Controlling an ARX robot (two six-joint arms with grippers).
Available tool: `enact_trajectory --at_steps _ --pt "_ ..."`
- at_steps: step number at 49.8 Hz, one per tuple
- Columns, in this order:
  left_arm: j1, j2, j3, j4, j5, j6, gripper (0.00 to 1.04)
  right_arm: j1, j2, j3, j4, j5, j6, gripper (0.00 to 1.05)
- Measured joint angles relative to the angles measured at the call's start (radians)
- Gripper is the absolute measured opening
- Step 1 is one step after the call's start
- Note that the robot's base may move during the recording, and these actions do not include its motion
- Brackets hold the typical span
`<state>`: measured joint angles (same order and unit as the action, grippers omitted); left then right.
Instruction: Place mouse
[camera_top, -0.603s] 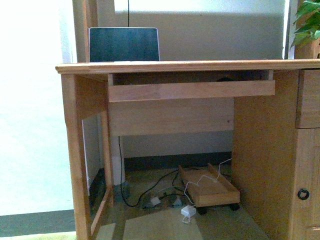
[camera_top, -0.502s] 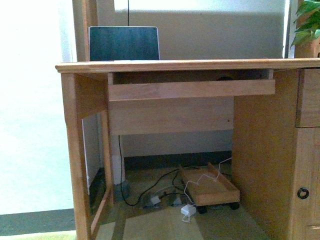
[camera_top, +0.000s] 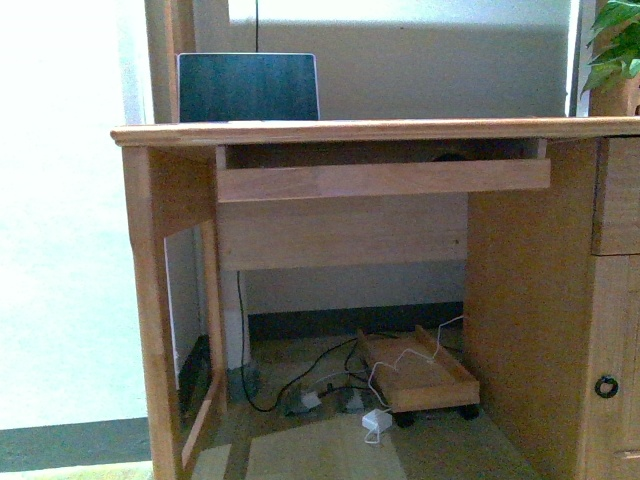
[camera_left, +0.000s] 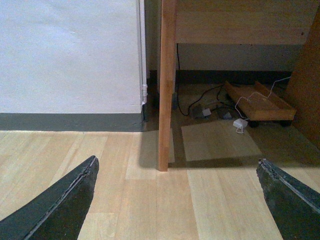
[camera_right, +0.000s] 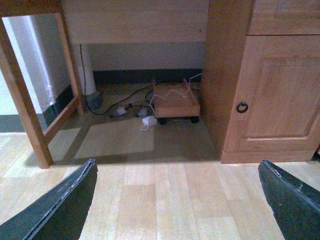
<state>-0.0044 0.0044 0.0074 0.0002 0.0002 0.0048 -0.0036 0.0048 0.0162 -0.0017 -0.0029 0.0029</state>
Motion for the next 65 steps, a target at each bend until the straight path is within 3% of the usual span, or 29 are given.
enact_trajectory --at_steps 65 --pt "0.000 0.000 0.000 0.000 0.000 0.000 0.97 0.000 0.000 0.000 0.000 0.000 0.000 0.97"
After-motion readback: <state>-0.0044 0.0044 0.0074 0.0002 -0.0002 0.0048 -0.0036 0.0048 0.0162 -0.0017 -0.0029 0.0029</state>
